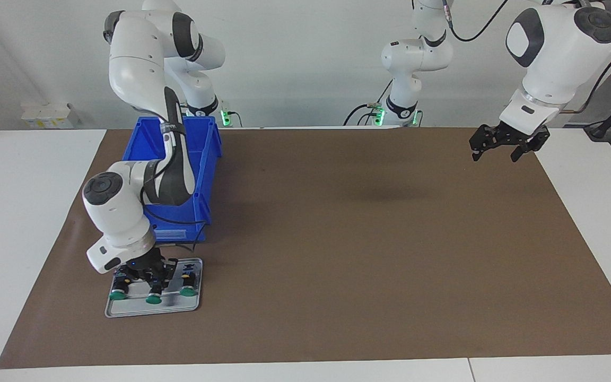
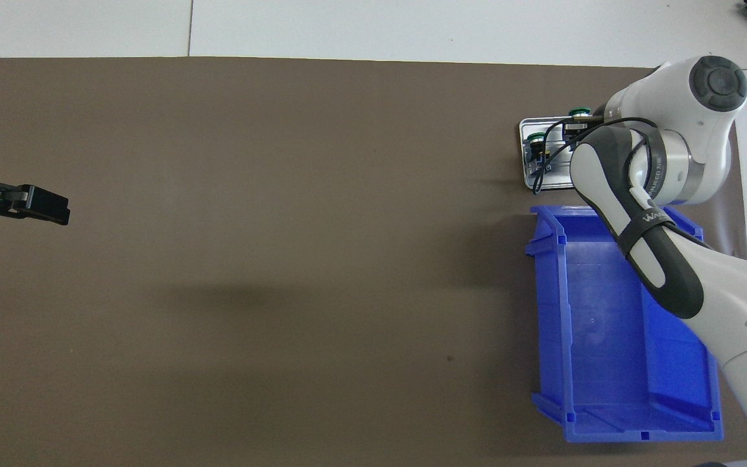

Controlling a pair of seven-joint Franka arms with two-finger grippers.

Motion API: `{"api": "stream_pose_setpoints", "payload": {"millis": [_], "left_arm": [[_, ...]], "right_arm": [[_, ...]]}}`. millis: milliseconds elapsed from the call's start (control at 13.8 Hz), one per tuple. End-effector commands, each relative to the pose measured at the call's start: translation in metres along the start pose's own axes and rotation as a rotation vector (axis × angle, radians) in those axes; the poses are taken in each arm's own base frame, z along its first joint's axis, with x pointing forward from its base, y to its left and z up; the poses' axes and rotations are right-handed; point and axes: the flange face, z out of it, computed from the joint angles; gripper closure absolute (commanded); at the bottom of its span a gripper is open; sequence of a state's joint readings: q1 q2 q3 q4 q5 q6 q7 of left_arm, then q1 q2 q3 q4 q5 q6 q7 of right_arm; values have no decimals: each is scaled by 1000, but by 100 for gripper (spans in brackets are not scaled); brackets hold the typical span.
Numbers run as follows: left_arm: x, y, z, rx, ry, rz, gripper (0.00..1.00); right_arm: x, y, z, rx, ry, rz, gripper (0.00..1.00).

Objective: Place and press button with both arms
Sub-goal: 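Lift the green button and carry it toward the table center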

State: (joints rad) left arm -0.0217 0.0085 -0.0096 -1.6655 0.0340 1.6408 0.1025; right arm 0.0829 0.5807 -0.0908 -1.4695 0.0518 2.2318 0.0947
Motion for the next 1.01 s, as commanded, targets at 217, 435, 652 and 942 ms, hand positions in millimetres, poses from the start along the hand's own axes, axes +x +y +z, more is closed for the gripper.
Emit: {"api": "stream_pose_setpoints", "payload": {"millis": [217, 435, 652, 942], "left_arm": [[-8, 0, -1, 20, 10, -2, 0], [-8, 0, -1, 20, 10, -2, 0], [-7, 0, -1, 19, 8, -2, 0], [-8, 0, -1, 20, 10, -2, 0]], "right_arm": [[-3, -6, -105, 32, -2, 473, 100], [-27, -52, -131, -1, -97, 769, 100], [-51, -127, -133, -32, -116, 1054, 100], [-83, -226, -130, -4, -99, 1286, 100]]}}
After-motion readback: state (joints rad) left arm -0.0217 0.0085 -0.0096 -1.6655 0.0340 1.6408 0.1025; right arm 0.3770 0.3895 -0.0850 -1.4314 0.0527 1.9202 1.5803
